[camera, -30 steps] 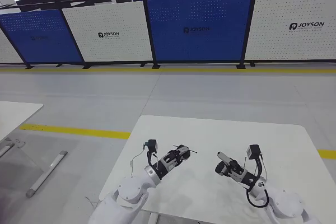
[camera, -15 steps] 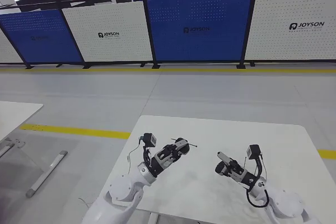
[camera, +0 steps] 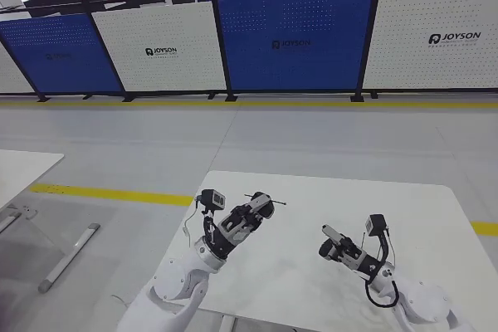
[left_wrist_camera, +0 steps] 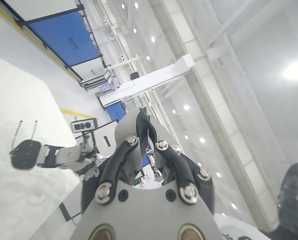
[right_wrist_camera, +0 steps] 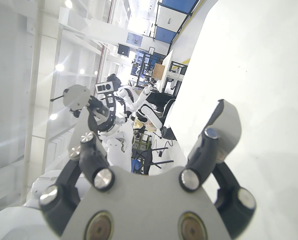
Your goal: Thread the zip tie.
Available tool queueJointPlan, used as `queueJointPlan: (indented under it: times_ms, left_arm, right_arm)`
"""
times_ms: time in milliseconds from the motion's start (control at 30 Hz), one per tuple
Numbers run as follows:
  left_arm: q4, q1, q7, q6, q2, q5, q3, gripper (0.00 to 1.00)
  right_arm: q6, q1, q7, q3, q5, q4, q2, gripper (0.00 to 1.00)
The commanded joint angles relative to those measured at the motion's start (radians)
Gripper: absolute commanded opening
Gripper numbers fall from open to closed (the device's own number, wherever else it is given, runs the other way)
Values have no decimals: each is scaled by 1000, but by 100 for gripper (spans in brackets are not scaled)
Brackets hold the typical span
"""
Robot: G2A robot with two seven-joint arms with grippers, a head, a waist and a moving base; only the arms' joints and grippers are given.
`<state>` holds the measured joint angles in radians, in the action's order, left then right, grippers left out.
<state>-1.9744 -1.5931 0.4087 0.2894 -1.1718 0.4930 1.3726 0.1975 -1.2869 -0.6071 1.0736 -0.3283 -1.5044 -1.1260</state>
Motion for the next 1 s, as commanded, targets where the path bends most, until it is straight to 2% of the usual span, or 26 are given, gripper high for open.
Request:
queueJointPlan:
  times_ms: [0,133,300,400,467,533,667,700,800,967]
  left_arm:
    - [-41,-18,4,18,1,18,19,0]
    - [-81,-44,19,29,4,29,47,0]
    - [-86,-54,28,1,7,5,58,0]
    - [-57,-49,24,-41,9,-59,54,0]
    - [-26,-38,18,-116,12,-131,45,0]
    - [-8,-25,4,-148,11,-151,30,0]
    - [67,-6,15,-168,11,-186,6,0]
    - [92,-1,10,-181,12,-219,0,0]
    - [127,8,-10,-197,9,-250,-38,0]
    - [158,5,-21,-212,9,-298,-67,0]
  right_arm:
    - [0,0,0,0,0,0,0,100]
    - [0,0,0,0,0,0,0,100]
    - [0,0,0,0,0,0,0,100]
    - [0,0,0,0,0,0,0,100]
    - [0,0,0,0,0,0,0,100]
    - [0,0,0,0,0,0,0,100]
    - [0,0,0,0,0,0,0,100]
    - [0,0,0,0,0,0,0,100]
    - [0,0,0,0,0,0,0,100]
    - [0,0,0,0,0,0,0,100]
